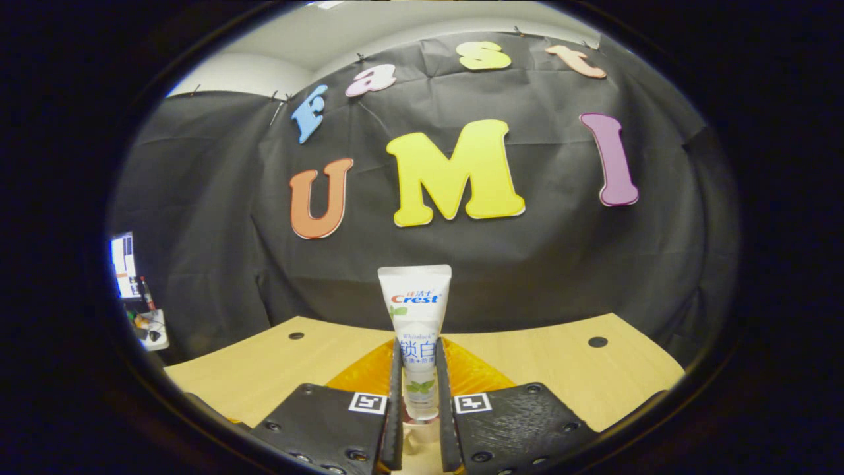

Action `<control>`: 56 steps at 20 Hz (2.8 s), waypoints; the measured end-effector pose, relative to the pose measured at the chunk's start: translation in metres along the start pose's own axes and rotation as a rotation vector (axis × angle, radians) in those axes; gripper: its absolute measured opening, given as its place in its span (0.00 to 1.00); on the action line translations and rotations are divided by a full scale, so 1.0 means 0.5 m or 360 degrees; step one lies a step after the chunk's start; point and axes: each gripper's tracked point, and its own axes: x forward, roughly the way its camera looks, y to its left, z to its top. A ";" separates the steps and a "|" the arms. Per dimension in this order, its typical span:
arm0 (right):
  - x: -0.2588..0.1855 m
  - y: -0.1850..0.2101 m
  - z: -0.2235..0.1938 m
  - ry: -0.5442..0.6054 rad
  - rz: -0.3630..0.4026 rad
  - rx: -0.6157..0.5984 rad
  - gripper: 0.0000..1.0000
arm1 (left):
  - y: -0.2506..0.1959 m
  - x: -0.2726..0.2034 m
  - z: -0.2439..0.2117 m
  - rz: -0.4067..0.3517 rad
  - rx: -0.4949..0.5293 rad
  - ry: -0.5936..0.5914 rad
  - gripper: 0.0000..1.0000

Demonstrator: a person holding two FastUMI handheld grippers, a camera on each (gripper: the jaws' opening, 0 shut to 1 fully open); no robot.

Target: Put the toothbrush and toothpaste on the desktop into the cup, then pick up the cup and place it on the coaster on the desktop.

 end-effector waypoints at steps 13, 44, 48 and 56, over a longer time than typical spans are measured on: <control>0.005 -0.014 -0.048 0.0069 -0.0074 -0.0060 0.98 | 0.024 0.017 -0.033 0.0020 -0.0002 0.0056 0.98; -0.391 -0.331 0.017 -0.0265 -0.0449 -0.0131 0.96 | -0.159 0.241 0.170 -0.0060 -0.0017 0.0628 0.98; -0.396 -0.355 -0.005 -0.0232 -0.0414 -0.0085 0.96 | -0.164 0.252 0.075 -0.0054 -0.0085 0.1130 0.99; -0.380 -0.399 -0.071 -0.0089 -0.0341 0.0035 0.97 | -0.162 0.302 -0.072 0.0054 -0.0006 0.1654 0.99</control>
